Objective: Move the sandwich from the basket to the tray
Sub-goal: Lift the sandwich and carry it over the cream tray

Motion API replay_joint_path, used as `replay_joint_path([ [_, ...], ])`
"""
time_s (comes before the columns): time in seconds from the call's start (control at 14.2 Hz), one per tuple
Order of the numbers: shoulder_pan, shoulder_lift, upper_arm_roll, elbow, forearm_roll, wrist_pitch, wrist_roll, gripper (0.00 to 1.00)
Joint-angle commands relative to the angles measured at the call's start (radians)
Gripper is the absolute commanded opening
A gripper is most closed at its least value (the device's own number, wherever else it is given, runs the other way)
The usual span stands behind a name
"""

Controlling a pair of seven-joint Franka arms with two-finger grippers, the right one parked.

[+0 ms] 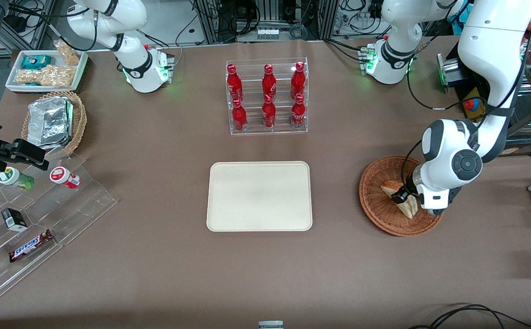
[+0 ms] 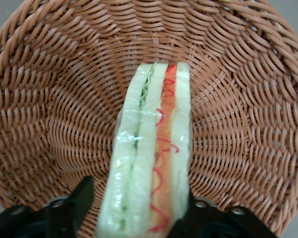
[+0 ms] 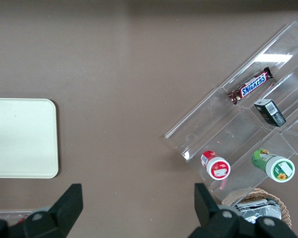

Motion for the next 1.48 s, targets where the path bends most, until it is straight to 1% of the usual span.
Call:
replay_joint_path([
  [0.0,-0.002,0.016,0.0,0.027,0.011,0.009,-0.075,0.17],
  [0.07,-0.001,0.014,0.0,0.032,0.011,0.009,-0.074,0.12],
  [0.14,0.004,0.01,0.0,0.042,0.016,0.004,-0.048,0.1],
  [0.21,0.005,0.005,-0.001,0.054,0.02,0.004,-0.005,0.09],
  [0.35,-0.005,-0.012,-0.001,0.084,0.022,-0.03,0.014,0.07],
  [0.49,-0.018,-0.051,-0.013,0.085,0.033,-0.042,0.047,0.07],
  [0.56,-0.051,-0.061,-0.021,0.09,0.06,-0.041,0.146,0.08],
  [0.63,-0.085,-0.064,-0.023,0.097,0.065,-0.041,0.204,0.08],
  [0.7,-0.117,-0.065,-0.023,0.099,0.068,-0.041,0.234,0.08],
  [0.84,-0.207,-0.053,-0.03,0.133,0.073,-0.041,0.235,0.08],
  [0.98,-0.344,0.011,-0.03,0.227,0.068,-0.053,0.22,0.09],
  [1.12,-0.456,0.121,-0.029,0.365,0.062,-0.053,0.172,0.1],
  [1.27,-0.539,0.221,-0.029,0.494,0.076,-0.067,0.126,0.1],
  [1.41,-0.628,0.336,-0.023,0.623,0.074,-0.112,0.123,0.11],
])
